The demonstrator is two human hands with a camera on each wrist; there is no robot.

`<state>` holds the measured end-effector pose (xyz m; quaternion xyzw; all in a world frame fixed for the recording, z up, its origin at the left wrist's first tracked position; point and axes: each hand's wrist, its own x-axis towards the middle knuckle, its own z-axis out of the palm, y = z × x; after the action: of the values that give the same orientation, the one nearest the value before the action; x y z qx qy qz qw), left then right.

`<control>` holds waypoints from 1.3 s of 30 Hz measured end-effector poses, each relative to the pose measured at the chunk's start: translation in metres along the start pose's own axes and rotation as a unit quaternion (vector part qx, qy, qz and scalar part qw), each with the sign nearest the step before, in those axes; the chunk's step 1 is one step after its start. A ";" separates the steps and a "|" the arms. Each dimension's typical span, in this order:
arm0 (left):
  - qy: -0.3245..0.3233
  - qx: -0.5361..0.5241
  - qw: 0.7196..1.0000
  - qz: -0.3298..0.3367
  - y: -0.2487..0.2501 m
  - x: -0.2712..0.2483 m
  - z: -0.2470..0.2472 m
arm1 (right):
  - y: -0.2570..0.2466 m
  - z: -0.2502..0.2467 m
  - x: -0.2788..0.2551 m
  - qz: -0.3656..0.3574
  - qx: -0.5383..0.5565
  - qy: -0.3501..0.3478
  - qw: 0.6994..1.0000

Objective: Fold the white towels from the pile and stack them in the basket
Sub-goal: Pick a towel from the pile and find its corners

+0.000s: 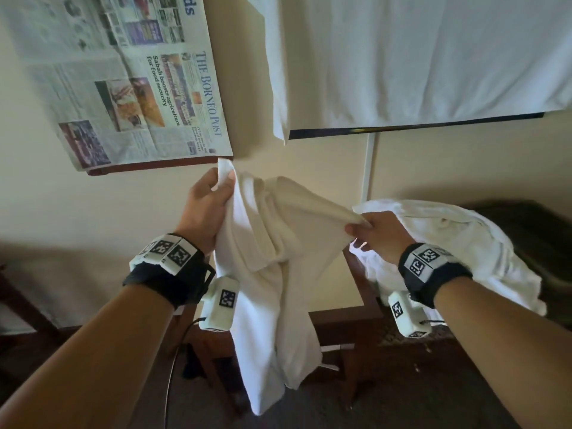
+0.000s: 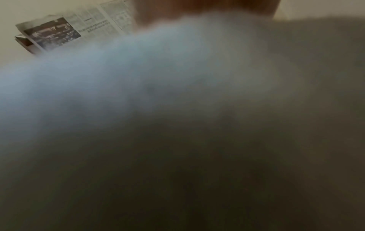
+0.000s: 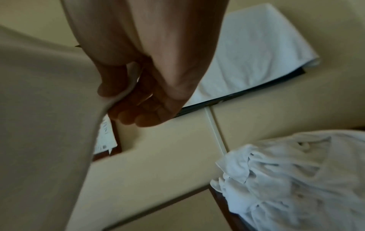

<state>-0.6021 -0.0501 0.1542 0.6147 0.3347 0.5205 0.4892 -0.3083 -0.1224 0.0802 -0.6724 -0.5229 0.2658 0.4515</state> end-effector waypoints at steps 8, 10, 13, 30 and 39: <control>-0.209 -0.045 0.977 0.017 0.029 0.002 -0.065 | -0.116 0.014 -0.020 -0.180 0.079 0.150 0.969; -0.244 -0.049 0.968 0.035 0.040 0.009 -0.081 | -0.162 0.015 -0.029 -0.255 0.058 0.151 0.953; -0.253 -0.068 0.961 0.090 0.068 0.016 -0.093 | -0.223 0.018 -0.043 -0.339 0.038 0.156 0.927; -0.249 -0.244 0.923 0.163 0.149 0.017 -0.078 | -0.347 0.051 -0.065 -0.492 0.044 0.007 0.870; -0.346 -0.234 0.899 0.130 0.144 0.018 -0.070 | -0.343 0.044 -0.055 -0.427 0.051 -0.080 0.899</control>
<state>-0.6798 -0.0590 0.2954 0.6622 -0.0698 0.3976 0.6313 -0.5212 -0.1444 0.3578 -0.3369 -0.7800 0.1264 0.5120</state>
